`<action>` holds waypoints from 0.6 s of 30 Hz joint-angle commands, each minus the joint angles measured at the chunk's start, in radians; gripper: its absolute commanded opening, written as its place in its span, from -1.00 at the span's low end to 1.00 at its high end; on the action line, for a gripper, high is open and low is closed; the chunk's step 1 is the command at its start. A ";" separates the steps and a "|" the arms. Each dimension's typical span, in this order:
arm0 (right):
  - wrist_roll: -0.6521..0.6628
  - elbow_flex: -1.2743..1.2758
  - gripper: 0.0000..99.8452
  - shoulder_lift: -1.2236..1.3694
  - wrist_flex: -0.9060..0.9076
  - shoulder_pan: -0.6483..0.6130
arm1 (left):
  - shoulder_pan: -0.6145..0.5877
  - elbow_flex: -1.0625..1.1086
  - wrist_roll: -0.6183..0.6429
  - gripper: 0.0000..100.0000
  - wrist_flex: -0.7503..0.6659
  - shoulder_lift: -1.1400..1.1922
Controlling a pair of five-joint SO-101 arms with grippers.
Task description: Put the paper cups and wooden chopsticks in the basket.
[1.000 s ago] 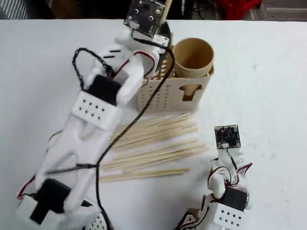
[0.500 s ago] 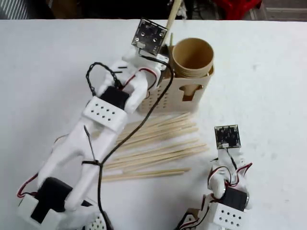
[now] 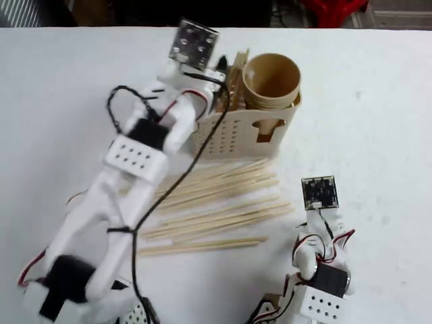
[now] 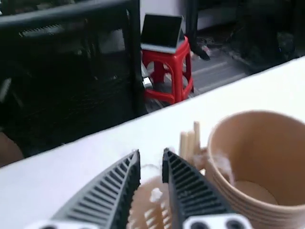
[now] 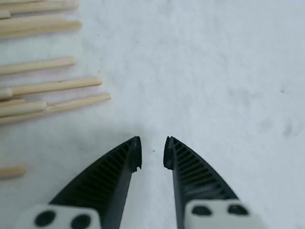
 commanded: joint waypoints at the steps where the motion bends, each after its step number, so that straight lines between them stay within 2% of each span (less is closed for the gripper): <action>1: 0.011 0.006 -0.80 -0.008 0.002 0.004 | -0.047 -0.018 0.009 -0.80 0.068 -0.211; 4: 0.012 0.006 -0.80 -0.008 0.002 0.004 | -0.070 -0.017 -0.020 -0.80 0.192 -0.352; 9: 0.012 0.006 -0.80 -0.008 0.002 0.004 | -0.084 -0.008 -0.153 -0.80 0.503 -0.553; 10: 0.012 0.006 -0.80 -0.008 0.002 0.004 | -0.122 -0.008 -0.183 -0.80 0.549 -0.582; 12: 0.012 0.006 -0.80 -0.008 0.002 0.004 | -0.312 0.018 -0.207 -0.80 0.563 -0.582; 14: 0.012 0.006 -0.80 -0.007 0.002 0.004 | -0.524 0.104 -0.140 -0.79 0.489 -0.498; 15: 0.014 0.006 -0.80 -0.007 0.002 0.004 | -0.555 0.110 -0.137 -0.75 0.529 -0.440; 16: 0.014 0.006 -0.80 -0.007 0.002 0.004 | -0.538 0.092 -0.210 -0.68 0.649 -0.378; 17: 0.014 0.006 -0.80 -0.007 0.002 0.004 | -0.503 0.072 -0.350 -0.61 0.784 -0.315; 18: 0.014 0.006 -0.80 -0.007 0.002 0.004 | -0.490 0.049 -0.465 -0.58 0.856 -0.262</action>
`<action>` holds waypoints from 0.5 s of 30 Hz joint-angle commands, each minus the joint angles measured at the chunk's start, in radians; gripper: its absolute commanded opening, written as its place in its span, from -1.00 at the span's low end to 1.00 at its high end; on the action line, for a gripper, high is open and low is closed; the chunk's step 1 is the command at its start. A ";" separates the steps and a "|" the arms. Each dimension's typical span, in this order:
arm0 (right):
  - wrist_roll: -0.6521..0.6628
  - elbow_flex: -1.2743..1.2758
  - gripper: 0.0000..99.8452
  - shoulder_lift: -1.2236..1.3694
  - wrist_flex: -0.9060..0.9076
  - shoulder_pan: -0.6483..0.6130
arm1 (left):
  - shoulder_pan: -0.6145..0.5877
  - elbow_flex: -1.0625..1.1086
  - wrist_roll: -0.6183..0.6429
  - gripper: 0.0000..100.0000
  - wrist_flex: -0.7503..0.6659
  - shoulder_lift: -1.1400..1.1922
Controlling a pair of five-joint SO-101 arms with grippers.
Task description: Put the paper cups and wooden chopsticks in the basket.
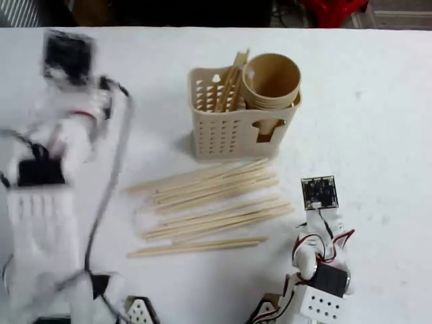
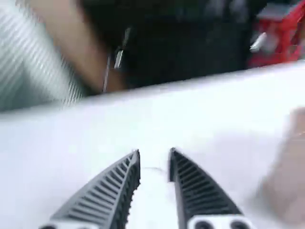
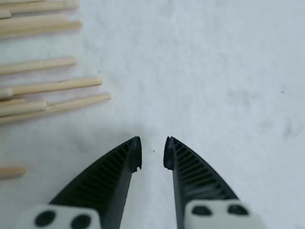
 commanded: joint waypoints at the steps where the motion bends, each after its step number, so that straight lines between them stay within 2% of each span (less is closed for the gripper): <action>1: 0.011 0.006 -0.80 -0.007 0.002 0.002 | -0.056 -0.066 -0.328 -0.60 0.298 0.223; 3: 0.011 0.006 -0.80 -0.007 0.002 0.002 | -0.162 -0.138 -0.239 -0.71 0.245 0.252; 4: 0.011 0.006 -0.80 -0.007 0.002 0.002 | -0.163 -0.164 -0.255 -0.75 0.278 0.262; 6: 0.011 0.006 -0.80 -0.007 0.002 0.004 | -0.154 -0.169 -0.368 -0.79 0.318 0.274; 7: 0.011 0.006 -0.80 -0.007 0.002 0.004 | -0.165 -0.176 -0.348 -0.80 0.333 0.274; 8: 0.011 0.006 -0.80 -0.007 0.002 0.004 | -0.162 -0.189 -0.341 -0.81 0.373 0.268; 10: 0.011 0.006 -0.80 -0.007 0.002 0.004 | -0.111 -0.184 -0.479 -0.80 0.440 0.271; 12: 0.011 0.006 -0.80 -0.007 0.002 0.004 | -0.102 -0.169 -0.377 -0.81 0.448 0.266; 15: 0.011 0.006 -0.80 -0.007 0.004 0.004 | -0.061 -0.155 -0.410 -0.79 0.479 0.263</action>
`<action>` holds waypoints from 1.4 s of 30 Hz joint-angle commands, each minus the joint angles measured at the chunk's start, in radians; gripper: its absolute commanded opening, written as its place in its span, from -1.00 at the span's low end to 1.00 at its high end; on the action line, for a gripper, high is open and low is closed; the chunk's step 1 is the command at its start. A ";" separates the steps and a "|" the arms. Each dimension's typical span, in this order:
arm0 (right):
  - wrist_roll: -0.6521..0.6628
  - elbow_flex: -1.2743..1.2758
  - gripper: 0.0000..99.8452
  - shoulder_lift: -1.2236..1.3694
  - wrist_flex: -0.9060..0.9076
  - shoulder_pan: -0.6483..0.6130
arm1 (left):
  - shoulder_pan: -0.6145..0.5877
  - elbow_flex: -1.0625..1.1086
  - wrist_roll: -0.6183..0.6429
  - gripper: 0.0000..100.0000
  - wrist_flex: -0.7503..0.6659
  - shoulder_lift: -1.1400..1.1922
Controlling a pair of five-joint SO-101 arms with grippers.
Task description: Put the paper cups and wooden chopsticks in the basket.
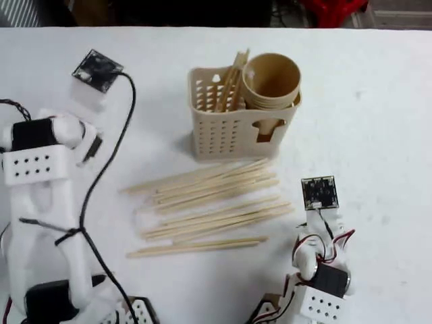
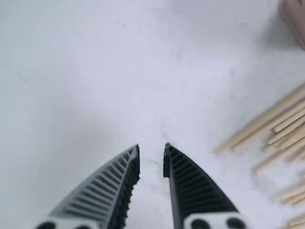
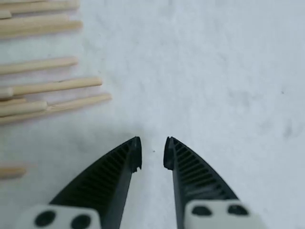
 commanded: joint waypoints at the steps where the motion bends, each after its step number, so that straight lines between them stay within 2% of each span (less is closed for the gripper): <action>1: 0.011 0.006 -0.80 -0.007 0.004 0.005 | 0.074 -0.006 -0.011 -0.79 0.066 -0.013; 4: 0.011 0.006 -0.80 -0.007 0.004 0.005 | 0.265 0.072 -0.374 -0.76 0.272 -0.010; 5: 0.011 0.006 -0.80 -0.007 0.004 0.005 | 0.332 0.107 -0.436 -0.76 0.330 -0.015; 6: 0.011 0.006 -0.80 -0.007 0.004 0.005 | 0.404 0.129 -0.446 -0.76 0.362 -0.016; 9: 0.011 0.006 -0.80 -0.007 0.004 0.005 | 0.579 0.175 -0.321 -0.76 0.356 -0.010; 15: 0.011 0.006 -0.80 -0.007 0.004 0.005 | 0.820 0.318 -0.199 -0.76 0.146 -0.007; 20: 0.011 0.006 -0.80 -0.007 0.004 0.008 | 0.894 0.471 -0.094 -0.76 -0.133 -0.005; 23: 0.011 0.006 -0.80 -0.007 0.004 0.008 | 0.937 0.540 -0.091 -0.76 -0.222 -0.005; 36: 0.011 0.006 -0.80 -0.007 0.004 0.008 | 1.046 0.615 -0.087 -0.75 -0.241 -0.004; 42: 0.011 0.006 -0.80 -0.007 0.004 0.007 | 1.036 0.640 -0.086 -0.75 -0.245 -0.004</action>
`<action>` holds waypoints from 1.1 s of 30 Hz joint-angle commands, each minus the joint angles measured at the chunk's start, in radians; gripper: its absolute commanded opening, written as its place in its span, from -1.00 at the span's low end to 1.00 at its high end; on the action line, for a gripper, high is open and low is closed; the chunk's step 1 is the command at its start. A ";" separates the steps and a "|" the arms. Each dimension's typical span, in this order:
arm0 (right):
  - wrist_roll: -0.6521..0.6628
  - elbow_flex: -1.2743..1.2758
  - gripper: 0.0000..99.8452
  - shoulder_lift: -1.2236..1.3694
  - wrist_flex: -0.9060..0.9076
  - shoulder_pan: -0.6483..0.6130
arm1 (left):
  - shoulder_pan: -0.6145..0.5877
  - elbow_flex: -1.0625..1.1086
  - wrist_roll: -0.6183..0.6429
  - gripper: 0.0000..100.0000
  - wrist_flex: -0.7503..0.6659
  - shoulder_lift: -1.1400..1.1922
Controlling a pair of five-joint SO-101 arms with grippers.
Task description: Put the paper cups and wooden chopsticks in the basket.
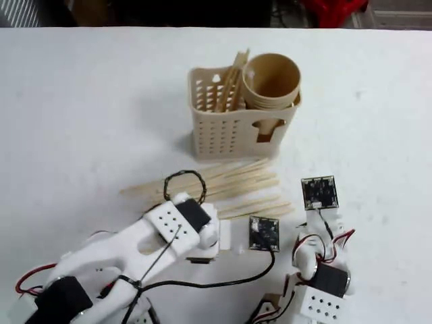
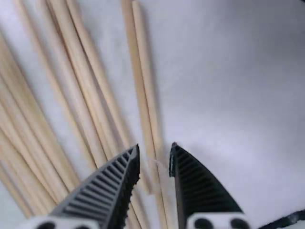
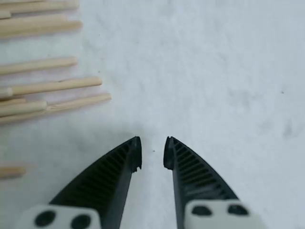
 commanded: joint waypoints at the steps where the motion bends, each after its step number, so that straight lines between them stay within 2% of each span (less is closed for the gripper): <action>1: 0.011 0.006 -0.80 -0.007 0.004 0.005 | -0.004 0.000 0.018 -0.75 -0.011 -0.002; 7: 0.011 0.006 -0.80 -0.007 0.004 0.005 | -0.005 0.000 0.035 -0.66 -0.012 0.010; 14: 0.011 0.006 -0.80 -0.007 0.004 0.005 | -0.007 -0.009 0.083 -0.67 -0.092 0.183; 18: 0.011 0.006 -0.80 -0.007 0.004 0.005 | -0.025 -0.055 0.106 -0.67 -0.077 0.211; 24: 0.011 0.006 -0.80 -0.007 0.004 0.005 | -0.082 -0.054 0.115 -0.81 -0.069 0.214; 33: 0.011 0.006 -0.80 -0.007 0.004 0.005 | -0.174 -0.061 0.107 -0.89 -0.035 0.214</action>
